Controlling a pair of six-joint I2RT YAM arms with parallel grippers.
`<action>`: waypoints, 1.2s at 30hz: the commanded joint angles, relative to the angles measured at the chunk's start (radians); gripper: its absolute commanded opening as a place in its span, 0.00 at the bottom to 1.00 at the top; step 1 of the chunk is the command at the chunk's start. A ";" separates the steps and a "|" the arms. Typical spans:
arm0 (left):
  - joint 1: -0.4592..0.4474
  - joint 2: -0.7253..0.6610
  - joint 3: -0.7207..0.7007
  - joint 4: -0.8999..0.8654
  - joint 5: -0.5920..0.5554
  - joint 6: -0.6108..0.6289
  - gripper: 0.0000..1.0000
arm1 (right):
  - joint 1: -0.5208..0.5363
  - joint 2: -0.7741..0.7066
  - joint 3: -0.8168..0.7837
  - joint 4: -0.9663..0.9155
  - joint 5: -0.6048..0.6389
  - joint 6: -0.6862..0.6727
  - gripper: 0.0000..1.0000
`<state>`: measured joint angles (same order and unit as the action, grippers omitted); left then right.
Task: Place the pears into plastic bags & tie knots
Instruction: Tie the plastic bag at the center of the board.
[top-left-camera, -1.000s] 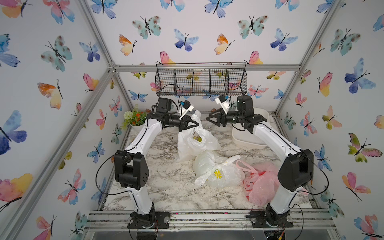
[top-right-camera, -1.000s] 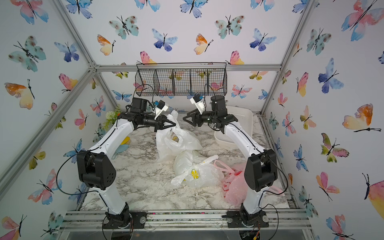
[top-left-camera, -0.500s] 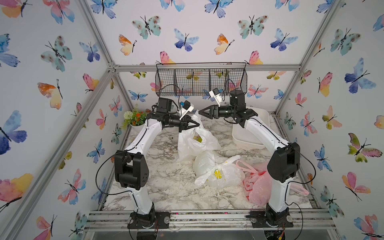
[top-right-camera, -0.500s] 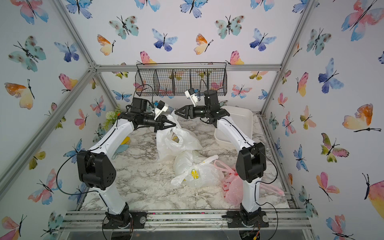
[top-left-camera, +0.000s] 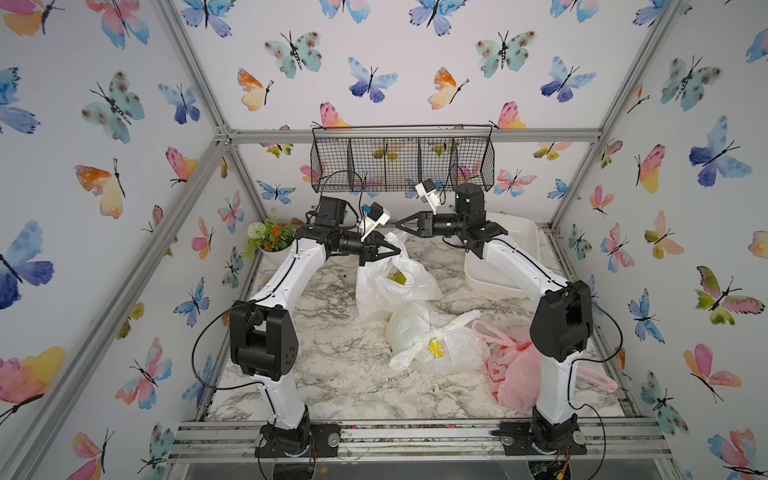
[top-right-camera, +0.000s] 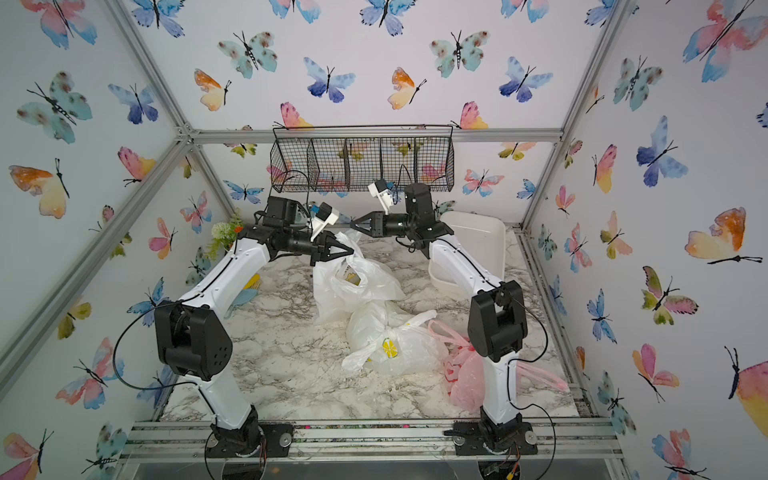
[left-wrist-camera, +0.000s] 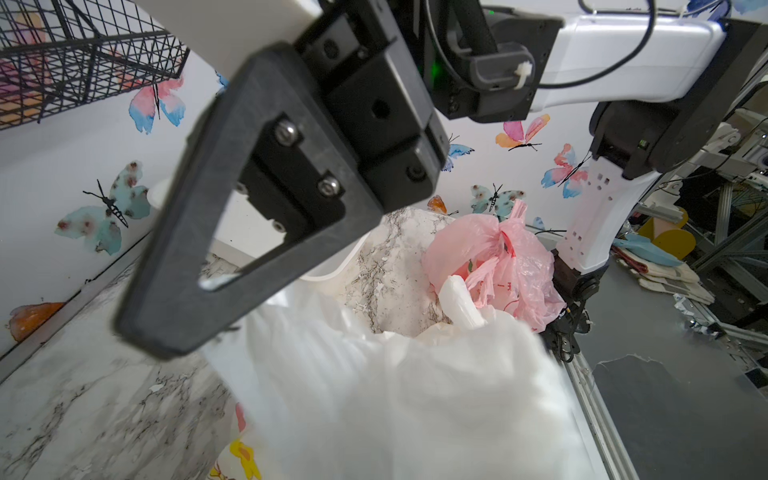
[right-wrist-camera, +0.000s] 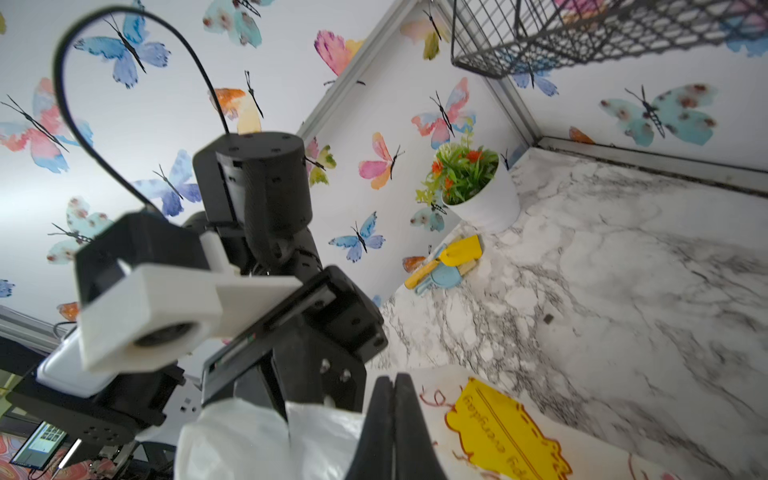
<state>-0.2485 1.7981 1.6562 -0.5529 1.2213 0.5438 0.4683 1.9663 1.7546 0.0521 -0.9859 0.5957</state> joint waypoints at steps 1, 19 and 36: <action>0.009 -0.031 -0.060 0.098 -0.009 -0.107 0.14 | -0.014 -0.095 -0.083 0.172 0.018 0.020 0.03; 0.038 -0.035 -0.092 0.228 -0.012 -0.248 0.07 | -0.031 -0.205 -0.158 -0.197 0.158 -0.331 0.03; 0.020 -0.022 -0.065 0.227 0.035 -0.273 0.07 | 0.117 -0.175 -0.235 -0.482 0.029 -0.537 0.03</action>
<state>-0.2443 1.7947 1.5616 -0.3511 1.2419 0.2687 0.5621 1.7458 1.5326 -0.3088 -0.8864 0.0753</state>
